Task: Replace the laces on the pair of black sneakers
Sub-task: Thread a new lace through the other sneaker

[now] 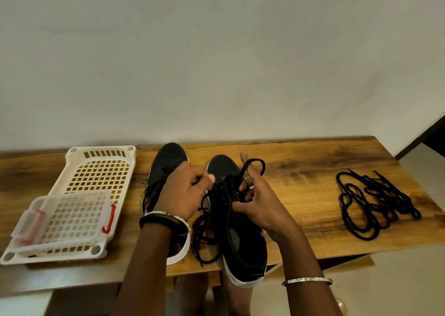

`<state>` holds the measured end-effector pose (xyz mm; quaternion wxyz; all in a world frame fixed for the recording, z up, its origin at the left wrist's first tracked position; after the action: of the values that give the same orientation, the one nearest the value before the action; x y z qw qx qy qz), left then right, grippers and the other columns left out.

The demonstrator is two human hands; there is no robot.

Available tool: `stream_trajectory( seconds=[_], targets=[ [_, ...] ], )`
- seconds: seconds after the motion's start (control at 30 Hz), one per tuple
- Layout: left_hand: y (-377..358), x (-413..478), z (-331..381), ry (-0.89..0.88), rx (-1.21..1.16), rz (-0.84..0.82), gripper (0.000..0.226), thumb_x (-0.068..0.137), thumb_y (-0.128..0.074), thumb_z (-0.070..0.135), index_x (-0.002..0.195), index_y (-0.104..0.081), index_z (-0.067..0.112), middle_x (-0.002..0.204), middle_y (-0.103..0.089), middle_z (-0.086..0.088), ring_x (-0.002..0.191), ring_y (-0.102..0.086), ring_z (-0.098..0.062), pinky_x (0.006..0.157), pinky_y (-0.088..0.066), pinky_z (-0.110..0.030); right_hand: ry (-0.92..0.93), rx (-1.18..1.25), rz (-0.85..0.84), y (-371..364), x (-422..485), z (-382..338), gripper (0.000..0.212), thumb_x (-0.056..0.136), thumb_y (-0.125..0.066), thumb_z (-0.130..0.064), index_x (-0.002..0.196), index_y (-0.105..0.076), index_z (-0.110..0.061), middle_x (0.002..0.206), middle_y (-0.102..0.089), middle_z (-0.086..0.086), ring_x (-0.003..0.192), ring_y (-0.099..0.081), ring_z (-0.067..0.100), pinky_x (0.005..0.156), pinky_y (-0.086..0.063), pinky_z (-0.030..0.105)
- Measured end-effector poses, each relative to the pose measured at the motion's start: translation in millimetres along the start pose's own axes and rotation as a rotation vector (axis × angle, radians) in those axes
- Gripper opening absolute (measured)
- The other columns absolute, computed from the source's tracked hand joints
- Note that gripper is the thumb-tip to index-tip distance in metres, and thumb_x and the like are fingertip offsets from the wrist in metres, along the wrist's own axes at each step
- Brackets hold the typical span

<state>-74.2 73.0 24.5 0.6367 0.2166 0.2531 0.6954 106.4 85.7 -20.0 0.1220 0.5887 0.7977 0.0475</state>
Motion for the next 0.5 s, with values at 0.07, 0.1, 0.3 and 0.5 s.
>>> stream_trajectory(
  seconds=[0.07, 0.1, 0.3, 0.5],
  targets=[
    [8, 0, 1, 0.09, -0.401, 0.056, 0.035, 0.099, -0.051, 0.022, 0.067, -0.064, 0.018, 0.079, -0.06, 0.002, 0.069, -0.054, -0.012, 0.067, -0.042, -0.03, -0.005, -0.026, 0.003, 0, 1, 2, 0.1, 0.078, -0.075, 0.006, 0.152, -0.034, -0.049, 0.099, -0.042, 0.003, 0.073, -0.044, 0.01, 0.066, -0.048, 0.02],
    [11, -1, 3, 0.125, -0.604, 0.081, 0.04, 0.1, -0.046, 0.019, 0.064, -0.063, 0.02, 0.071, -0.062, 0.002, 0.067, -0.056, -0.013, 0.062, -0.043, -0.03, -0.012, -0.037, 0.01, 1, 1, 4, 0.095, 0.078, -0.076, 0.005, 0.15, -0.039, -0.045, 0.1, -0.042, 0.003, 0.075, -0.044, 0.01, 0.065, -0.048, 0.019],
    [27, -4, -1, 0.157, -1.384, 0.135, 0.037, 0.1, -0.042, 0.022, 0.064, -0.034, 0.021, 0.045, -0.026, 0.005, 0.038, -0.029, -0.01, 0.048, -0.048, -0.025, -0.027, -0.059, 0.056, 3, 3, 10, 0.081, 0.072, -0.08, 0.001, 0.142, -0.054, -0.031, 0.099, -0.044, -0.001, 0.075, -0.046, 0.01, 0.068, -0.047, 0.021],
    [25, -8, -4, 0.055, 0.06, 0.047, 0.017, 0.086, -0.071, 0.041, 0.086, -0.06, 0.028, 0.081, -0.063, 0.007, 0.071, -0.059, -0.011, 0.062, -0.045, -0.028, -0.03, -0.075, 0.113, 4, 4, 11, 0.066, 0.065, -0.083, -0.004, 0.118, -0.055, -0.032, 0.11, -0.048, 0.009, 0.072, -0.052, 0.013, 0.062, -0.049, 0.024]
  ],
)
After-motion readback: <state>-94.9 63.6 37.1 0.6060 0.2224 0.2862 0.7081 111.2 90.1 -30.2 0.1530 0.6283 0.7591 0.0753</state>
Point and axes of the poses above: each hand's wrist, its own x-axis towards the middle knuckle, its own y-axis out of the back of the hand, z = x × y, the point moved 5 cm from there along x, towards the middle knuckle
